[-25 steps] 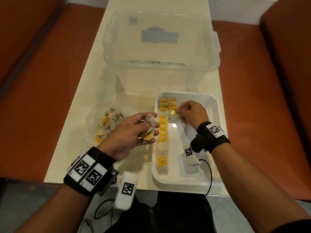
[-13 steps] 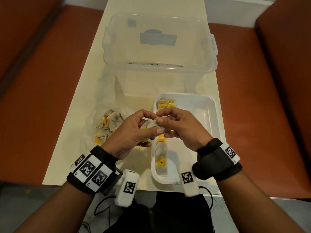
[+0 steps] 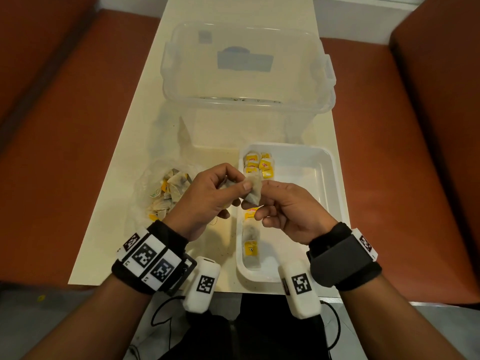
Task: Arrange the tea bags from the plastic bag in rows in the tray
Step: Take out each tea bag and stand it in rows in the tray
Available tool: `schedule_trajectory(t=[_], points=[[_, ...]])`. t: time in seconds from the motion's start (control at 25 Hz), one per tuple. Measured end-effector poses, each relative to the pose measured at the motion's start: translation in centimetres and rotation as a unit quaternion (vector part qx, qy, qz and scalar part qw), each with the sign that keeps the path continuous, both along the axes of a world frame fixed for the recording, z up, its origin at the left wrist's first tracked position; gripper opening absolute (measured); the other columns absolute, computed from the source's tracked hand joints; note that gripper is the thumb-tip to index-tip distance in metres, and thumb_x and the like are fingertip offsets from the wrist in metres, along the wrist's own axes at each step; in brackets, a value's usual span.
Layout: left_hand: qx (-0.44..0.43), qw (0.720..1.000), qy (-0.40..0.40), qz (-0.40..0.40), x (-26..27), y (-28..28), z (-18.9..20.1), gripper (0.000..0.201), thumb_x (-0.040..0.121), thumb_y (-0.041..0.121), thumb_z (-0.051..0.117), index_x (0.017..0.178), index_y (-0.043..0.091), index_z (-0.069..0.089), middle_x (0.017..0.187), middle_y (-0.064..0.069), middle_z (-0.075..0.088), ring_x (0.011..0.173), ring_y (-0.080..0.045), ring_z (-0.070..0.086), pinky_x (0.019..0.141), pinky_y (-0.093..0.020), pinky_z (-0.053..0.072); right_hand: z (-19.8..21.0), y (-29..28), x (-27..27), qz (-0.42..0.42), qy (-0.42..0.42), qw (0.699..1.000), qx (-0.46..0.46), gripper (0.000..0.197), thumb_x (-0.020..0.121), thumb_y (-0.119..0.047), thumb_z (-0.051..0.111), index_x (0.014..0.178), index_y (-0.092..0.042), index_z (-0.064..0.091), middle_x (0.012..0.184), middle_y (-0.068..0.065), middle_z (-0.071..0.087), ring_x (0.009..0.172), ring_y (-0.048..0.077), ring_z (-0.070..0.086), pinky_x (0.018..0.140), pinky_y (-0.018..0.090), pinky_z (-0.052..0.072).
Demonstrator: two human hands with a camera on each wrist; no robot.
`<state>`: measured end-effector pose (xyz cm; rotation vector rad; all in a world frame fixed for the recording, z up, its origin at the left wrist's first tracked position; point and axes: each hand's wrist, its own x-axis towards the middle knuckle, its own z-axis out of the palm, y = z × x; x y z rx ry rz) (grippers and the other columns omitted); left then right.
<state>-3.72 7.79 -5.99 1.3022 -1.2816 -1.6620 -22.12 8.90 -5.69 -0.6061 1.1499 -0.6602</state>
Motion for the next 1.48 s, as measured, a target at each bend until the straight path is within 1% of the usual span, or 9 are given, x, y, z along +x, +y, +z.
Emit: schedule_trajectory(t=[0.2, 0.32, 0.44, 0.52, 0.64, 0.84, 1.0, 1.12, 1.48], points=[[0.035, 0.999, 0.0, 0.028, -0.3, 0.3, -0.4, 0.014, 0.092, 0.025, 0.068, 0.082, 0.024, 0.059, 0.075, 0.007, 0.066, 0.064, -0.006, 0.057, 0.048, -0.02, 0.041, 0.2, 0.9, -0.8, 0.021, 0.123, 0.983, -0.133, 0.016, 0.095, -0.016, 0.063, 0.108, -0.017, 0.071, 0.104, 0.008, 0.073, 0.095, 0.016, 0.067, 0.082, 0.031, 0.054], [0.04, 0.999, -0.002, 0.015, -0.7, 0.8, -0.8, 0.012, 0.09, 0.024, 0.072, 0.086, 0.021, 0.061, 0.075, 0.006, 0.065, 0.064, -0.006, 0.057, 0.048, -0.02, 0.042, 0.0, 1.1, -0.8, 0.024, 0.169, 0.967, -0.189, 0.012, 0.091, -0.019, 0.07, 0.102, -0.013, 0.071, 0.092, 0.002, 0.074, 0.084, 0.012, 0.065, 0.076, 0.028, 0.051], [0.072, 0.997, 0.002, 0.023, -0.5, 0.9, -0.9, 0.01, 0.089, 0.021, 0.072, 0.097, 0.021, 0.066, 0.083, 0.003, 0.067, 0.071, -0.009, 0.061, 0.054, -0.023, 0.048, -1.0, -0.1, -2.2, -0.035, 0.213, 0.959, -0.186, 0.013, 0.094, -0.016, 0.067, 0.102, -0.007, 0.071, 0.096, 0.015, 0.073, 0.082, 0.014, 0.064, 0.074, 0.03, 0.05], [0.104, 0.994, 0.014, 0.036, 0.0, 0.7, -1.0, 0.018, 0.092, 0.015, 0.068, 0.109, 0.02, 0.067, 0.093, -0.002, 0.069, 0.077, -0.011, 0.065, 0.06, -0.024, 0.052, -1.7, -1.0, -3.7, -0.046, 0.269, 0.943, -0.191, 0.013, 0.094, -0.017, 0.067, 0.103, -0.009, 0.072, 0.096, 0.013, 0.074, 0.082, 0.016, 0.064, 0.075, 0.032, 0.051], [0.131, 0.989, 0.046, 0.046, 0.7, 0.6, -1.0, 0.032, 0.095, 0.0, 0.057, 0.121, 0.018, 0.063, 0.107, -0.008, 0.074, 0.084, -0.014, 0.071, 0.069, -0.028, 0.058, -3.0, -2.5, -5.3, 0.004, 0.358, 0.911, -0.202, 0.012, 0.094, -0.023, 0.067, 0.099, -0.015, 0.075, 0.091, 0.01, 0.072, 0.077, 0.016, 0.059, 0.074, 0.035, 0.049], [0.133, 0.987, 0.082, 0.043, 1.2, 0.6, -0.8, 0.037, 0.097, -0.005, 0.053, 0.127, 0.016, 0.057, 0.108, -0.009, 0.076, 0.094, -0.019, 0.074, 0.067, -0.027, 0.058, -4.3, -4.1, -5.6, 0.039, 0.367, 0.908, -0.201, 0.012, 0.096, -0.022, 0.065, 0.102, -0.014, 0.073, 0.095, 0.012, 0.073, 0.08, 0.02, 0.062, 0.07, 0.032, 0.048], [0.13, 0.989, 0.064, 0.043, 1.0, 0.8, -0.6, 0.032, 0.095, -0.004, 0.058, 0.122, 0.013, 0.058, 0.109, -0.013, 0.073, 0.09, -0.023, 0.075, 0.063, -0.025, 0.056, -5.5, -5.1, -5.5, 0.114, 0.37, 0.908, -0.161, 0.014, 0.096, -0.016, 0.064, 0.105, -0.008, 0.071, 0.091, 0.009, 0.07, 0.078, 0.016, 0.061, 0.068, 0.025, 0.047], [0.127, 0.99, 0.042, 0.041, 0.9, 0.8, -0.8, 0.016, 0.095, -0.003, 0.057, 0.105, 0.006, 0.065, 0.101, -0.011, 0.073, 0.092, -0.024, 0.075, 0.064, -0.023, 0.057, -6.9, -5.7, -5.4, 0.155, 0.408, 0.888, -0.148, 0.008, 0.094, -0.017, 0.066, 0.099, -0.014, 0.071, 0.085, 0.004, 0.069, 0.072, 0.015, 0.06, 0.068, 0.025, 0.046], [0.157, 0.984, 0.059, 0.056, 1.5, 0.4, -0.7, 0.032, 0.092, -0.01, 0.046, 0.105, 0.0, 0.073, 0.109, -0.022, 0.073, 0.096, -0.026, 0.07, 0.072, -0.021, 0.058, -8.9, -6.8, -4.8, 0.081, 0.416, 0.897, -0.124, 0.006, 0.093, -0.017, 0.066, 0.098, -0.018, 0.067, 0.081, 0.007, 0.073, 0.07, 0.018, 0.07, 0.073, 0.036, 0.059]])
